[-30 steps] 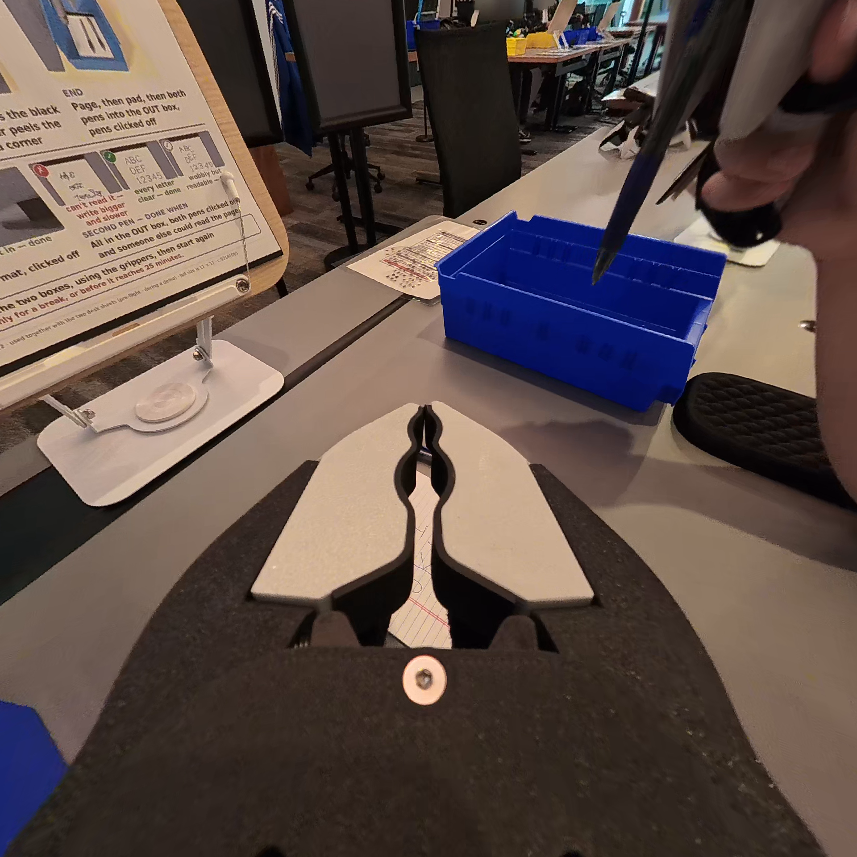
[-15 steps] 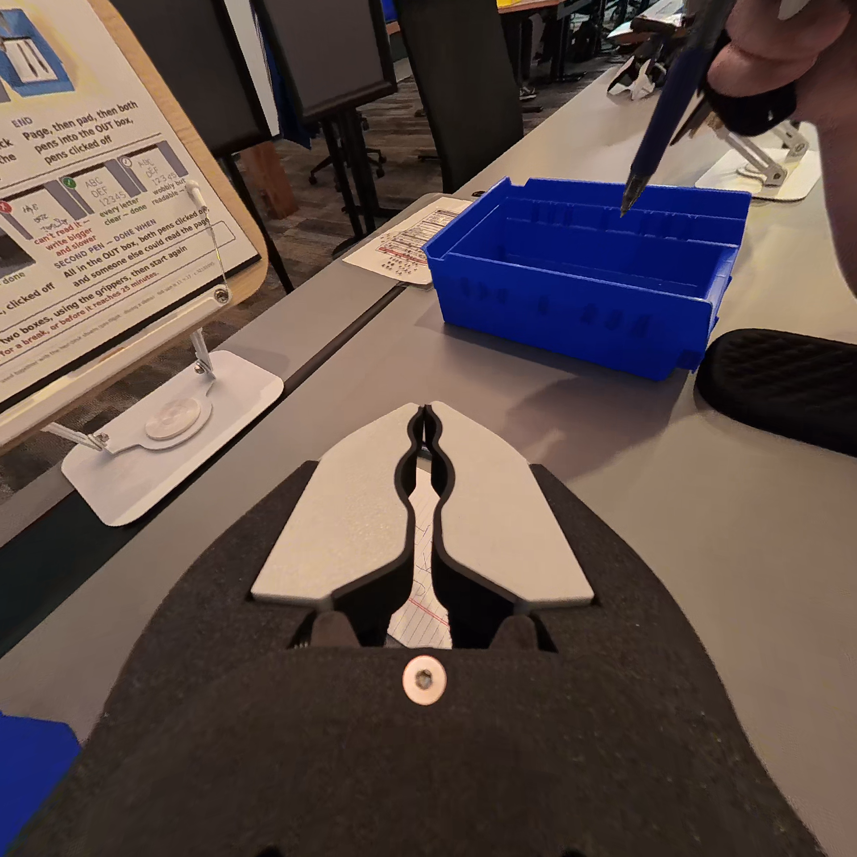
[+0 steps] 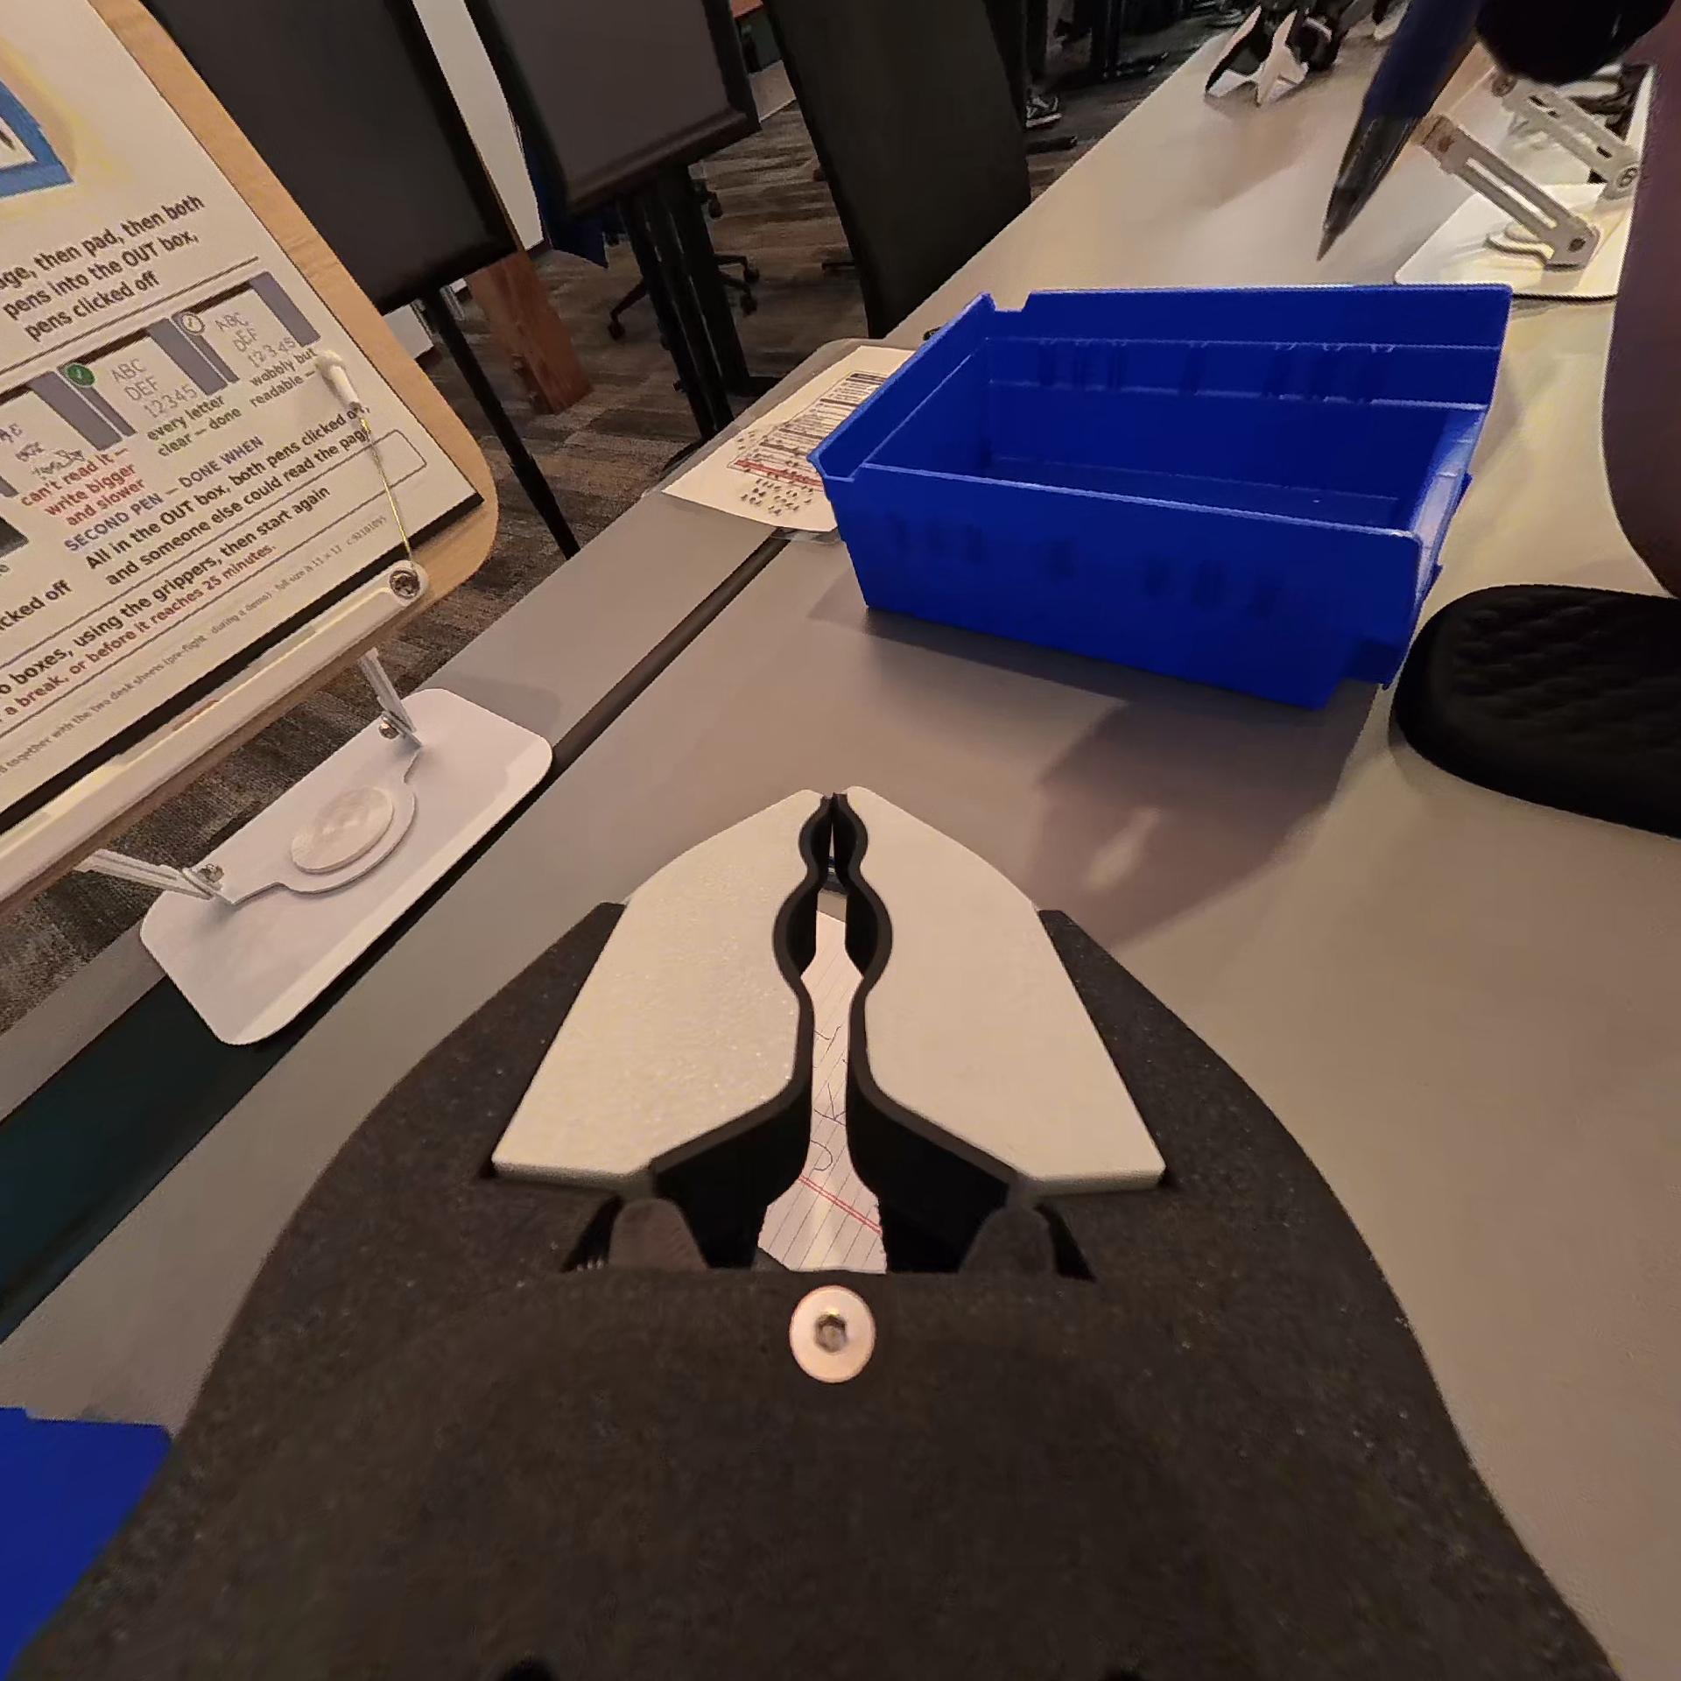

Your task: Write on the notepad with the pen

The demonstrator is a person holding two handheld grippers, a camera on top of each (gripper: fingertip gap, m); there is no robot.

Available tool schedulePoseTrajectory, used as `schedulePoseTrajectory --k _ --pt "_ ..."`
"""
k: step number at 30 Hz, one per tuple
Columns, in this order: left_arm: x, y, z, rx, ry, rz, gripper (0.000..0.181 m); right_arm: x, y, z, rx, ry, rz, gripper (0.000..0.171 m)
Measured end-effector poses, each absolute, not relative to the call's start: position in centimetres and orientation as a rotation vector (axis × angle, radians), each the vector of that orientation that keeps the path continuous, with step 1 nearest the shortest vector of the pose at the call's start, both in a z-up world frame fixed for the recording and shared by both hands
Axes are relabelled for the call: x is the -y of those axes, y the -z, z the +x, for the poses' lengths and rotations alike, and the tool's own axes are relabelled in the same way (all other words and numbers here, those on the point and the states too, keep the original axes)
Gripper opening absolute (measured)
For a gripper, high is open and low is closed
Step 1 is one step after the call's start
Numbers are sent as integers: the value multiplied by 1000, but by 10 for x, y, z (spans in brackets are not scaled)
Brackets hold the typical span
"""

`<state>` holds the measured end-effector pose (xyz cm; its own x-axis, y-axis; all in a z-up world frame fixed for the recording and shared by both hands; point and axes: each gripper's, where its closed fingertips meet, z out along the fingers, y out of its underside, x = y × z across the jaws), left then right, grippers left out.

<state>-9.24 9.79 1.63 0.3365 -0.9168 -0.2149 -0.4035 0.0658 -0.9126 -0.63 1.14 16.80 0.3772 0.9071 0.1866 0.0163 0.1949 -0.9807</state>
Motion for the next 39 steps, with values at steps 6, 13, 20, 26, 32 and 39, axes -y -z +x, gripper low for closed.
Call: schedulePoseTrajectory --k 6,13,20,26,32,39 --pt "-100 -15 -94 -1242 610 -1541 0 -18 -168 -14 979 -846 -1239 4" --pt "-96 -11 -91 -1268 601 -1537 0 -11 -144 -10 1072 -799 -1270 4" --pt "-100 -4 -87 -1278 581 -1549 0 -1 -148 -6 1084 -866 -1203 4" --pt "-103 -10 -92 -1254 588 -1544 0 5 -167 -12 1040 -935 -1149 4" --pt "-102 -17 -97 -1248 589 -1531 0 -4 -160 -26 1031 -959 -1188 4" --pt "-108 -18 -101 -1235 595 -1544 0 -13 -160 -25 1007 -962 -1201 4"
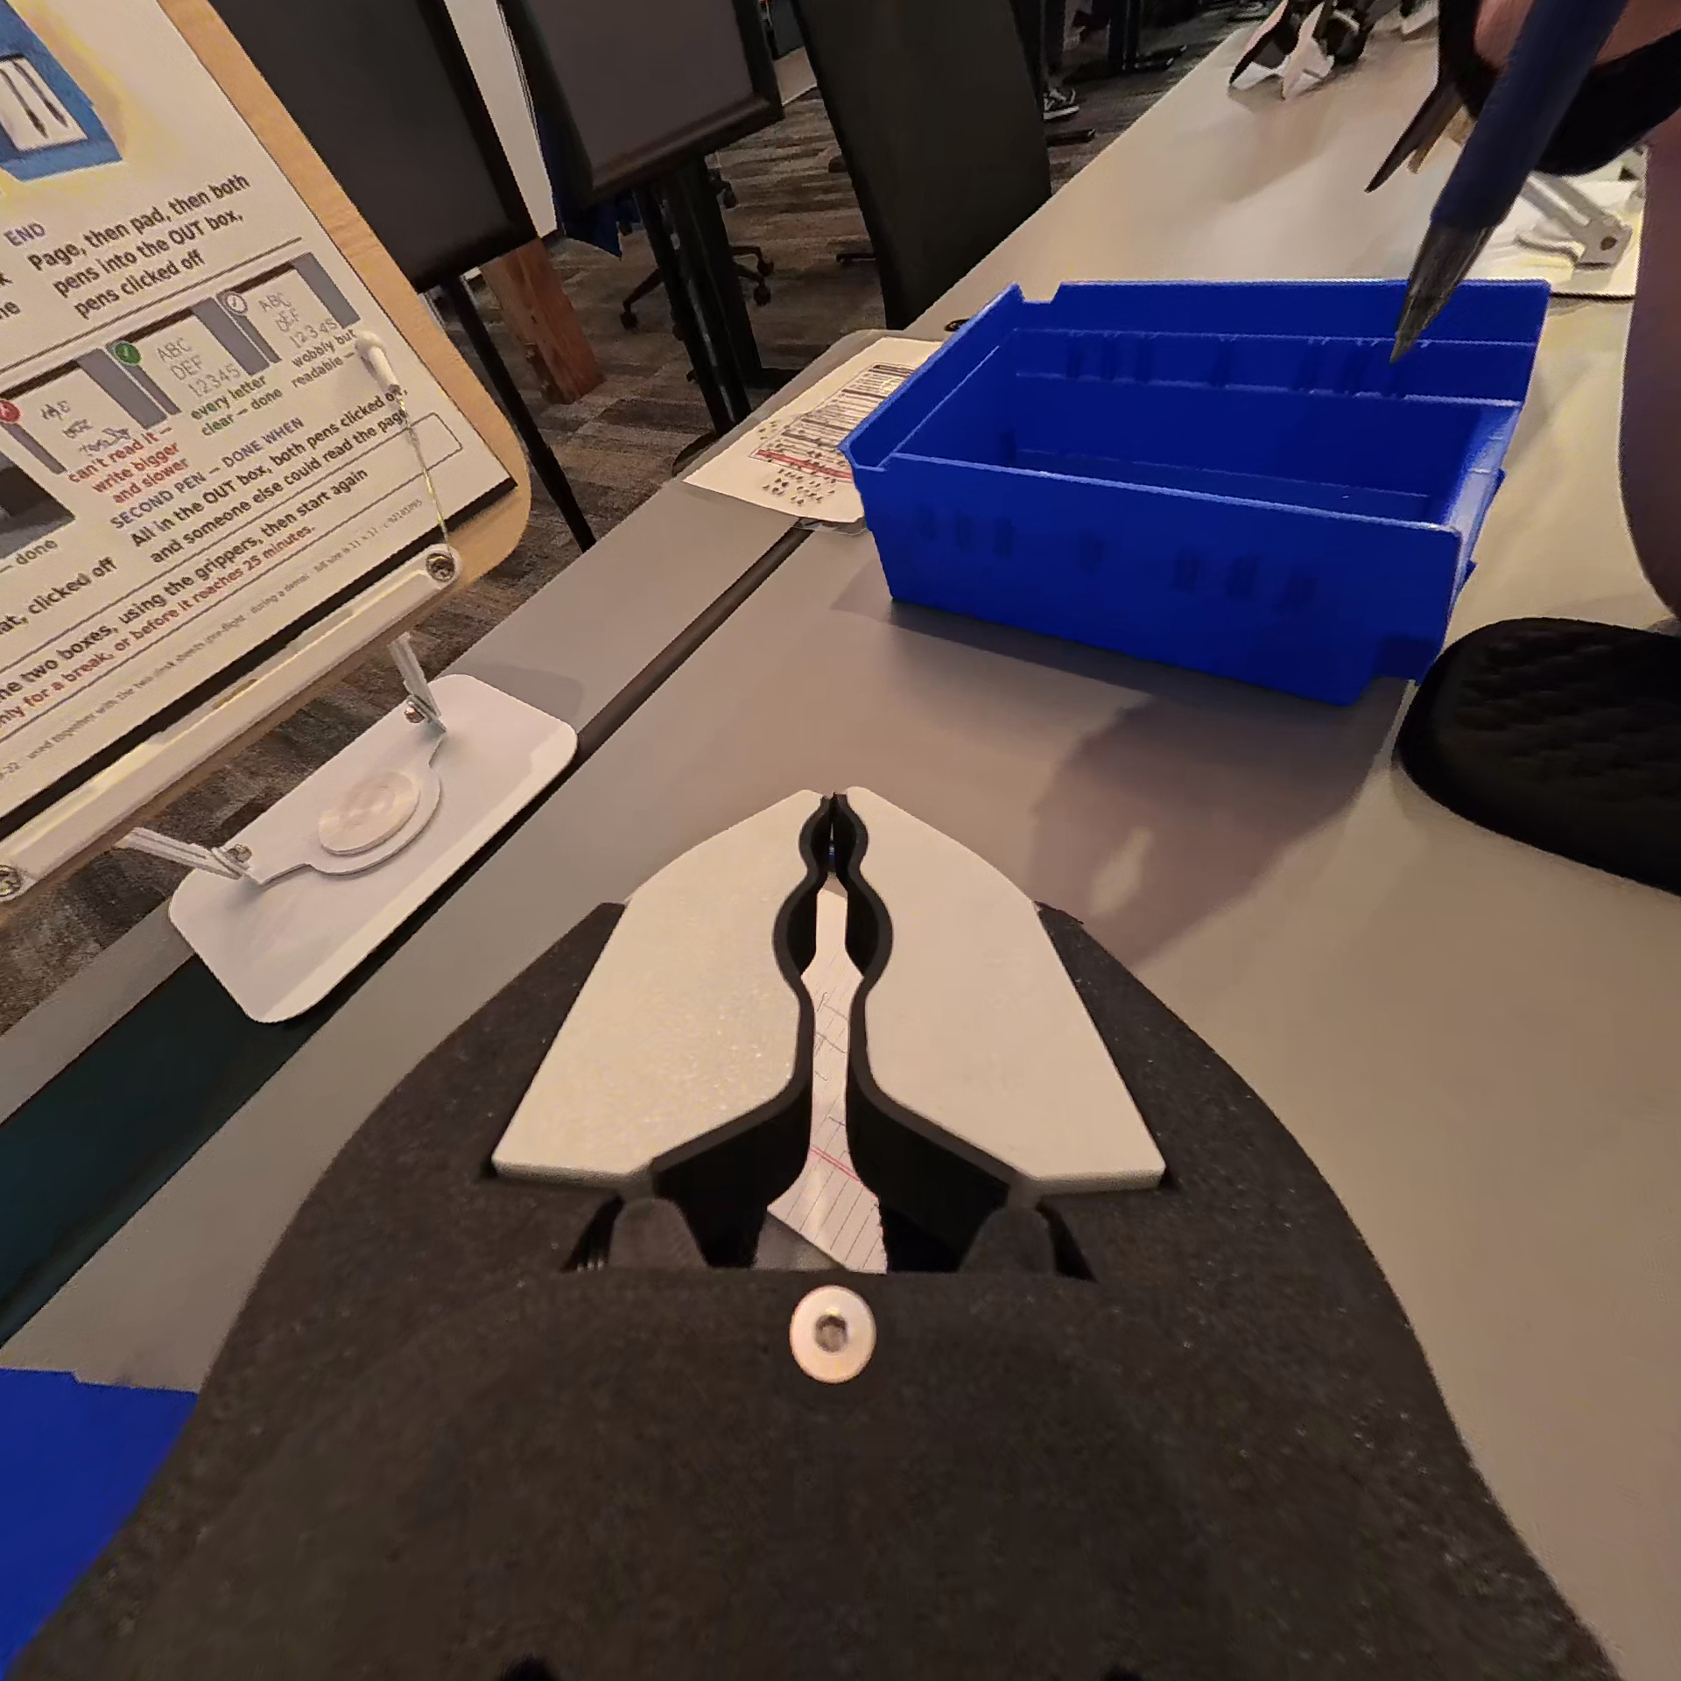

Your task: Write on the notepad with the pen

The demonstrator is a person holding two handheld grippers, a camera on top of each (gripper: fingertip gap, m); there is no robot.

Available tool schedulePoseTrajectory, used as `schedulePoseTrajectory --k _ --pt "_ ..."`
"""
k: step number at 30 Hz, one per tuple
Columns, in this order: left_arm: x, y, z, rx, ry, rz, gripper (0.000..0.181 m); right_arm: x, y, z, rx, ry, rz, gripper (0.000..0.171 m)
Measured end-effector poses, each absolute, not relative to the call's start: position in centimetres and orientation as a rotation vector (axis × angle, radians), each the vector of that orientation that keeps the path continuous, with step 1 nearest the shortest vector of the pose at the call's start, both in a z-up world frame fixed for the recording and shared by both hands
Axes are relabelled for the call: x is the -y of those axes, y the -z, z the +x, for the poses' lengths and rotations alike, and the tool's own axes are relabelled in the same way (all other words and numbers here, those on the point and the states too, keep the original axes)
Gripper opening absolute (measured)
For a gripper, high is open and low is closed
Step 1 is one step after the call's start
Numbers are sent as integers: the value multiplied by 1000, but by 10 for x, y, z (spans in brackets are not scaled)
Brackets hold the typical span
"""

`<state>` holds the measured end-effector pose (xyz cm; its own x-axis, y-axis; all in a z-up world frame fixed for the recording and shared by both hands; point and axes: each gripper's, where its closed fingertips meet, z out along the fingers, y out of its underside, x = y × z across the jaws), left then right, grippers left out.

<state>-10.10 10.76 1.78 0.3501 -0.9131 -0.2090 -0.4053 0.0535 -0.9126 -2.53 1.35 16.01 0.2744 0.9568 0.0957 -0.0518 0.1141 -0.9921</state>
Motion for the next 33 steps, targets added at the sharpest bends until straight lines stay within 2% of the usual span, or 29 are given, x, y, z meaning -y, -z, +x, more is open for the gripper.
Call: schedulePoseTrajectory --k 10,18,33 --pt "-129 -55 -141 -1047 551 -1552 0 -51 -169 -44 881 -806 -1337 4" --pt "-111 -85 -152 -1008 732 -1510 0 -78 -181 -52 662 -773 -1354 4" --pt "-117 -97 -165 -999 759 -1495 0 -81 -160 -41 634 -798 -1305 4"
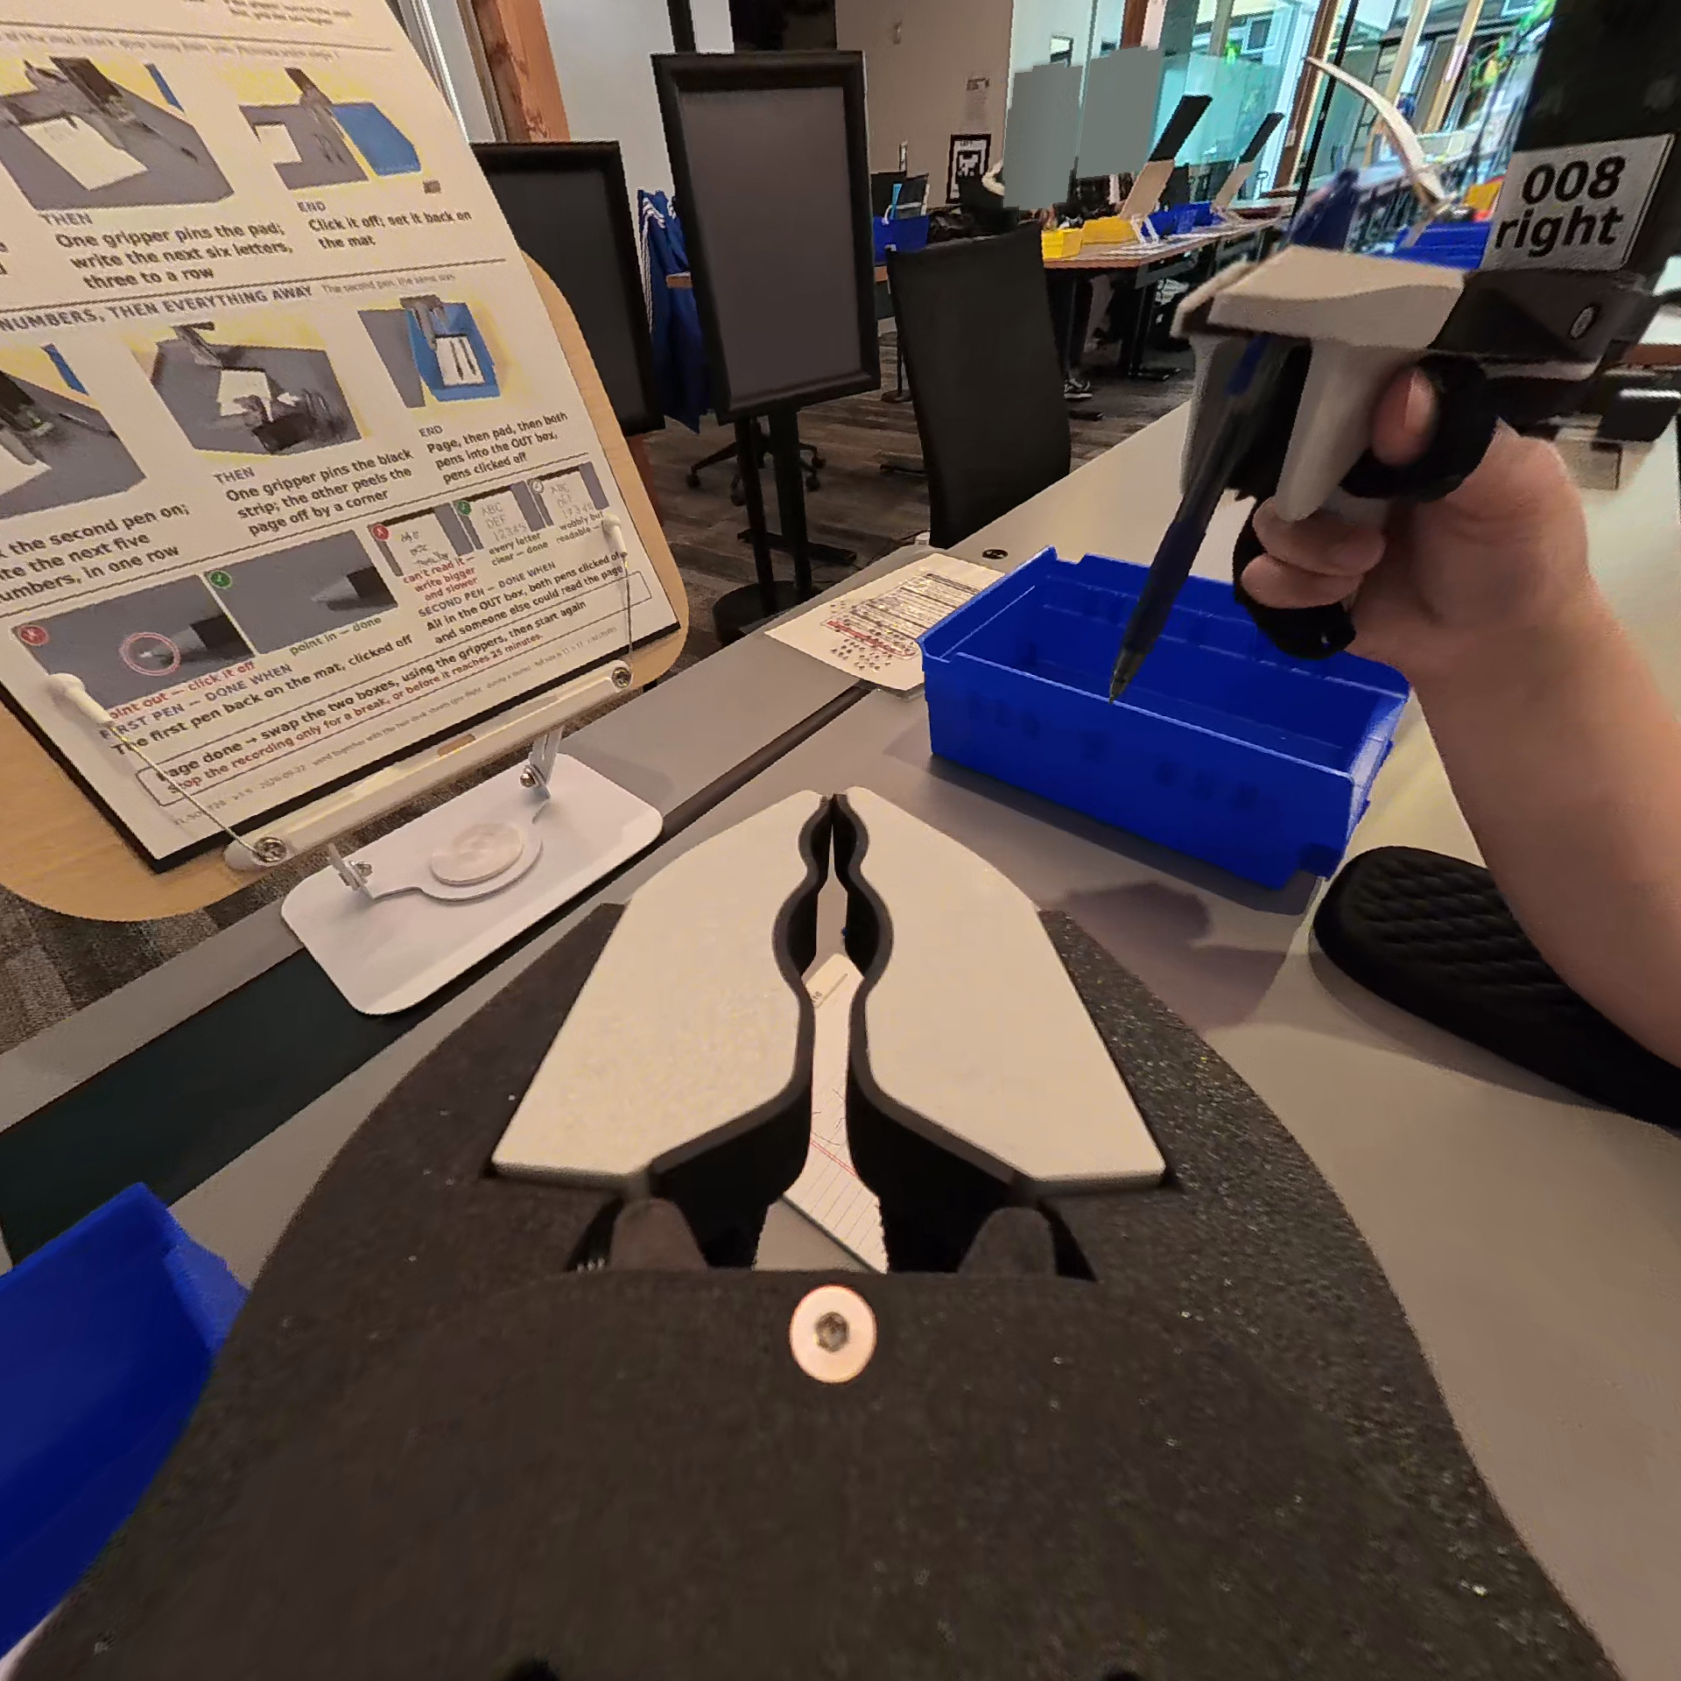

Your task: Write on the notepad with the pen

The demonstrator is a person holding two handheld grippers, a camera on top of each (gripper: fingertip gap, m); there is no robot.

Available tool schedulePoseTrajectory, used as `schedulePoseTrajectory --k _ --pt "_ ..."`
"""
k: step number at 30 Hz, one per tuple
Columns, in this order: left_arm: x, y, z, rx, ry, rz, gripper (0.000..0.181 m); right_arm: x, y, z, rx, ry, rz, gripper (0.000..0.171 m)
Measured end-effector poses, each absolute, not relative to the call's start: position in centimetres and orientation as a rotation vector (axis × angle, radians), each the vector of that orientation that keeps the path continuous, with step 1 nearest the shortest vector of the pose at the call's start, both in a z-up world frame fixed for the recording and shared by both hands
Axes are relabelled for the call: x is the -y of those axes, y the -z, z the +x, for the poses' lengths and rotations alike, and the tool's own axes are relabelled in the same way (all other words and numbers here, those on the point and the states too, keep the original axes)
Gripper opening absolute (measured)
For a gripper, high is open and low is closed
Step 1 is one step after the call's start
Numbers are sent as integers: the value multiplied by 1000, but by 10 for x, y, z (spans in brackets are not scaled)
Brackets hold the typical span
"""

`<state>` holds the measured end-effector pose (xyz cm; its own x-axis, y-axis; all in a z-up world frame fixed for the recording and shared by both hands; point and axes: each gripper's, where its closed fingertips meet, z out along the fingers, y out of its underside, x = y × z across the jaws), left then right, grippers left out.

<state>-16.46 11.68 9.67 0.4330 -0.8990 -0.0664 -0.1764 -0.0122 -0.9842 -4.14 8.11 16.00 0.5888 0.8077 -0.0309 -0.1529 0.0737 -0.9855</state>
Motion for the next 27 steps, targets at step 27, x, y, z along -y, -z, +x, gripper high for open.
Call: schedulePoseTrajectory --k 27 --pt "-102 -144 -224 -932 687 -1394 0 -113 -105 -71 705 -652 -1435 4"
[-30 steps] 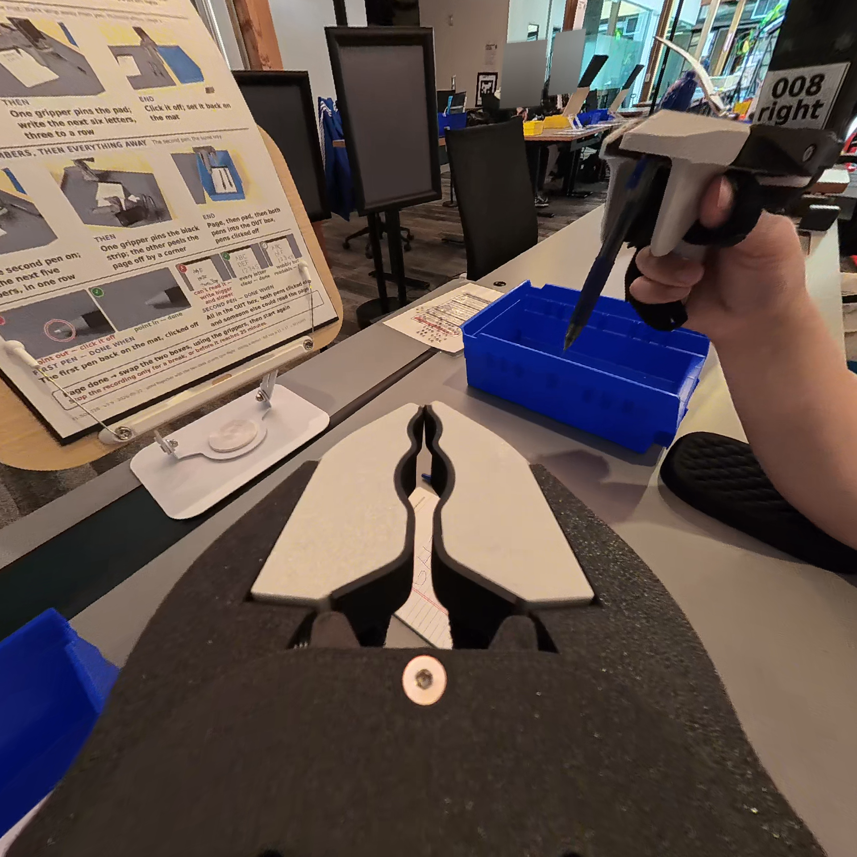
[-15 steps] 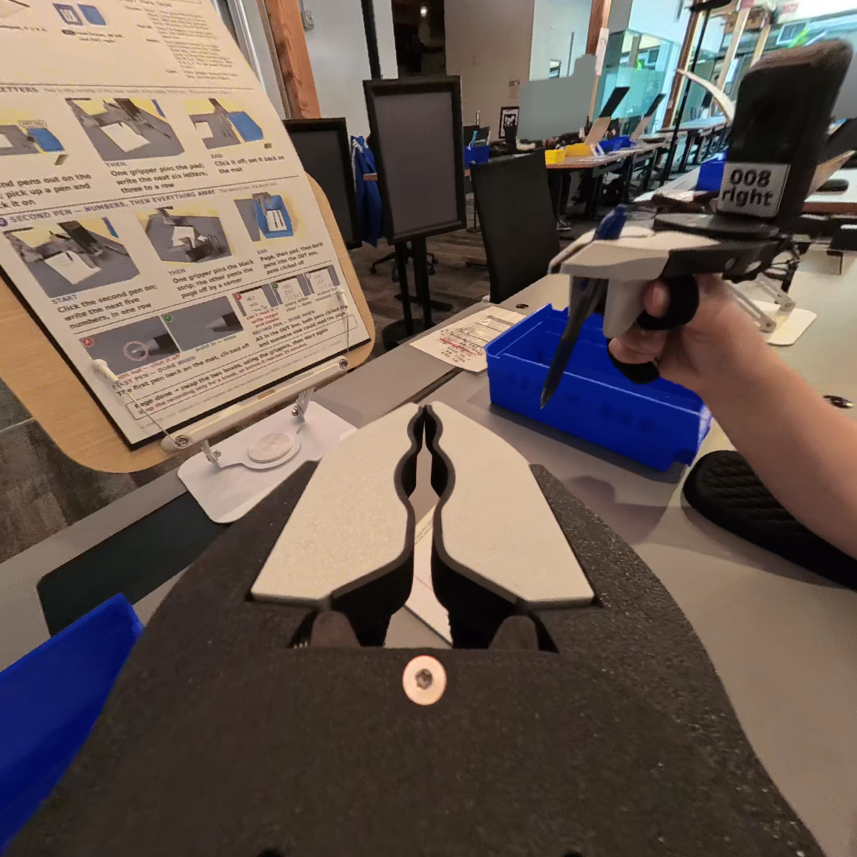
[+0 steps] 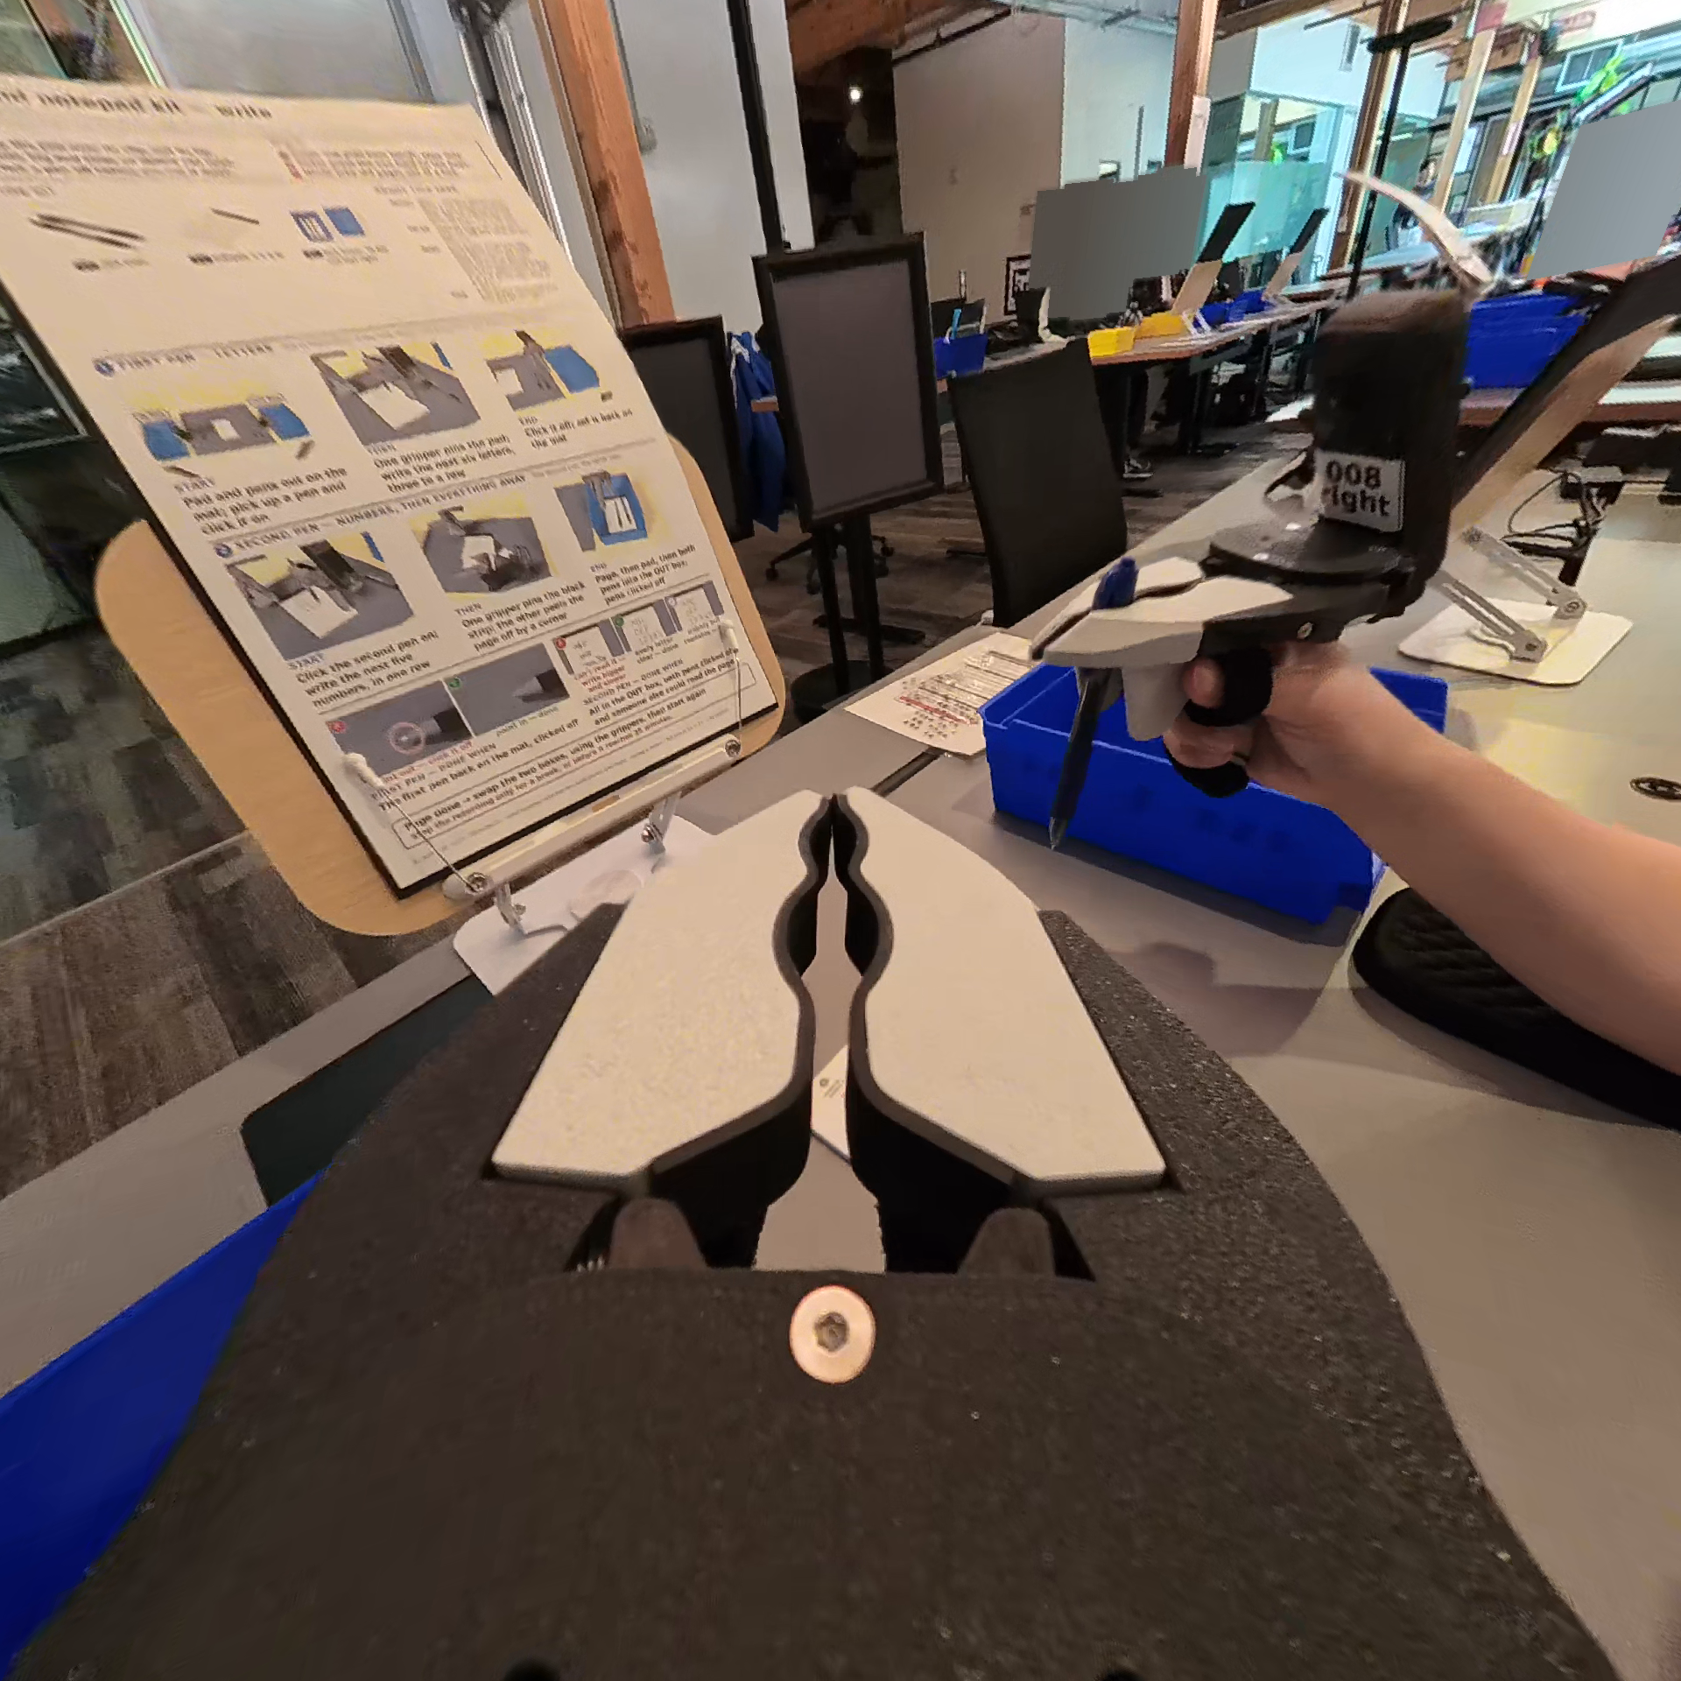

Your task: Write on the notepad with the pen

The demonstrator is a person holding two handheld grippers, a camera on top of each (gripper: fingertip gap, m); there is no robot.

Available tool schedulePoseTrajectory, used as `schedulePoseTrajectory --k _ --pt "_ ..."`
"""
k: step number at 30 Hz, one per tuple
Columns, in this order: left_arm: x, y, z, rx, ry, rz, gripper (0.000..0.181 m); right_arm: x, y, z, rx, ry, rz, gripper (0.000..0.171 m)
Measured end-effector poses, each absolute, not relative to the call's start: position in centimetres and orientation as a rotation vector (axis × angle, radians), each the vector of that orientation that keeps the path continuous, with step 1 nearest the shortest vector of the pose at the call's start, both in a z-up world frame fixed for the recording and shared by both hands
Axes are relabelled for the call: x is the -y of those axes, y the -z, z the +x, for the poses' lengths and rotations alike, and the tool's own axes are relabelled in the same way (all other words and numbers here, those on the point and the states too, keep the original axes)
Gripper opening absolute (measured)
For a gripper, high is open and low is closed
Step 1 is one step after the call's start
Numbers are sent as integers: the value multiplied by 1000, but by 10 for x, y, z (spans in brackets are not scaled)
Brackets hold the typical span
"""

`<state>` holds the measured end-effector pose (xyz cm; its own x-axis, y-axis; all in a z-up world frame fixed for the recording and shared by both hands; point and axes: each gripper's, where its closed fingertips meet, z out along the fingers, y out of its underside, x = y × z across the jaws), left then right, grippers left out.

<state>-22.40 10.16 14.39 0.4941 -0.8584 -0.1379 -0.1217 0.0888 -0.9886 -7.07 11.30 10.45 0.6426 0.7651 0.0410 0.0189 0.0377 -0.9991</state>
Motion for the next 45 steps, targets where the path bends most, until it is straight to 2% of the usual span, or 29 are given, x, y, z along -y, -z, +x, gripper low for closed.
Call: schedulePoseTrajectory --k 14,24,45 --pt "-87 -143 -216 -976 602 -1371 0 -96 -95 -95 749 -725 -1465 4" --pt "-85 -156 -262 -961 648 -1423 0 -98 -79 -110 799 -717 -1497 4" --pt "-95 -145 -245 -978 663 -1425 0 -97 -68 -124 783 -772 -1498 4"
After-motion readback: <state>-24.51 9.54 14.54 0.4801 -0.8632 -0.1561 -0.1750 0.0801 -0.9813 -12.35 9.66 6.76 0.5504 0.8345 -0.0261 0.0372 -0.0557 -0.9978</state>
